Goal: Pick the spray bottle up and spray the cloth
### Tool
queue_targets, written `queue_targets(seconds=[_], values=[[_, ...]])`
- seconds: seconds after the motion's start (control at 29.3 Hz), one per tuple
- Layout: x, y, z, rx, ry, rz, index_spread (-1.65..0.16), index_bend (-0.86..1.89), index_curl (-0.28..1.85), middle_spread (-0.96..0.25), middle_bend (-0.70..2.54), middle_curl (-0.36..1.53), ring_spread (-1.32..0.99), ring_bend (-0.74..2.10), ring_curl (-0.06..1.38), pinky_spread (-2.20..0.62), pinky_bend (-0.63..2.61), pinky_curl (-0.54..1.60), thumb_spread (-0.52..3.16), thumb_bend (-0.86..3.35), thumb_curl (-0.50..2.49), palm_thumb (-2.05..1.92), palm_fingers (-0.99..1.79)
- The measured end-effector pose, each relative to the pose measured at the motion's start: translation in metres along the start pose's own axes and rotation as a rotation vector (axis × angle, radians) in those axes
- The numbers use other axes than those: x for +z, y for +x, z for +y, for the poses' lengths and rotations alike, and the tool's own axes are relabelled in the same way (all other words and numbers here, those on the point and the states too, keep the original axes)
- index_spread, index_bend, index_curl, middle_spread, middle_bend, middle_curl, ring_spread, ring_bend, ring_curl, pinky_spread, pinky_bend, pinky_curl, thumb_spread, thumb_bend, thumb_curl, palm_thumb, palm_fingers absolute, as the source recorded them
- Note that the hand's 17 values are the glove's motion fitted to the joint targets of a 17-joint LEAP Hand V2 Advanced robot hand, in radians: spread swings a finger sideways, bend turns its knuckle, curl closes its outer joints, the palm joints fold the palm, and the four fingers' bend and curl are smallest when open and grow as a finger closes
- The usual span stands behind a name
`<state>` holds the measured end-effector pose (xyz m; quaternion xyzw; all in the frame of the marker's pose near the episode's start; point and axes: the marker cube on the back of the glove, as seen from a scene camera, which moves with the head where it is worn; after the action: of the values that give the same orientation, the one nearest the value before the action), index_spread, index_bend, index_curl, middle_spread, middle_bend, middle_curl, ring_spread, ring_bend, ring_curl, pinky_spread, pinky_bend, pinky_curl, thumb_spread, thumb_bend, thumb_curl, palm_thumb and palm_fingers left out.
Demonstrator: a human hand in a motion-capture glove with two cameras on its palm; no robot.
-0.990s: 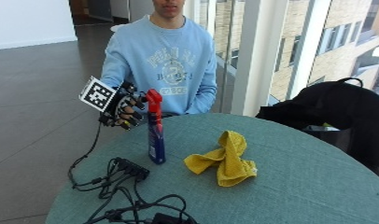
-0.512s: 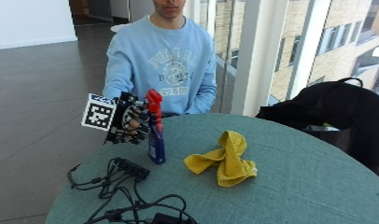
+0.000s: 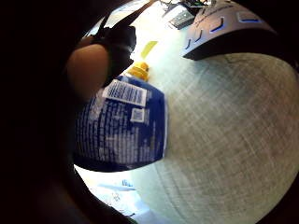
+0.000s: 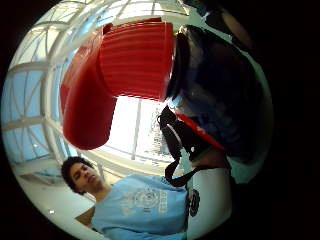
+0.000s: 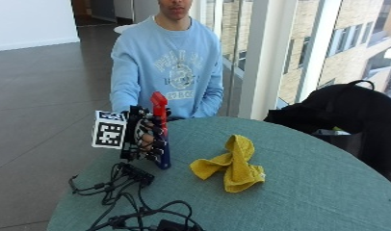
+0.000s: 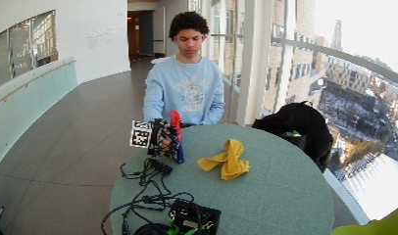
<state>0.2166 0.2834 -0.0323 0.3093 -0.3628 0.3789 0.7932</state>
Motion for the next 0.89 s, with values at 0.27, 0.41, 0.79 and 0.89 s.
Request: queue_targets(seconds=[0.27, 0.41, 0.79, 0.89], values=[[0.014, -0.003, -0.008, -0.042, 0.036, -0.072, -0.36, 0.14, 0.24, -0.08, 0.28, 0.41, -0.02, 0.32, 0.34, 0.26, 0.28, 0.34, 1.02, -0.01, 0.34, 0.73, 0.66], [0.017, -0.003, -0.008, -0.060, 0.058, -0.073, -0.35, 0.16, 0.26, -0.08, 0.32, 0.42, -0.03, 0.31, 0.34, 0.27, 0.22, 0.32, 0.99, 0.01, 0.37, 0.79, 0.75], [0.012, -0.007, -0.011, -0.070, 0.180, 0.012, -0.29, 0.18, 0.34, -0.10, 0.26, 0.42, -0.06, 0.35, 0.35, 0.27, 0.19, 0.32, 0.87, 0.07, 0.48, 1.04, 0.95], [0.011, -0.007, -0.009, -0.103, 0.199, 0.043, -0.28, 0.17, 0.35, -0.11, 0.24, 0.42, -0.06, 0.34, 0.36, 0.26, 0.20, 0.32, 0.82, 0.06, 0.50, 1.07, 0.97]])
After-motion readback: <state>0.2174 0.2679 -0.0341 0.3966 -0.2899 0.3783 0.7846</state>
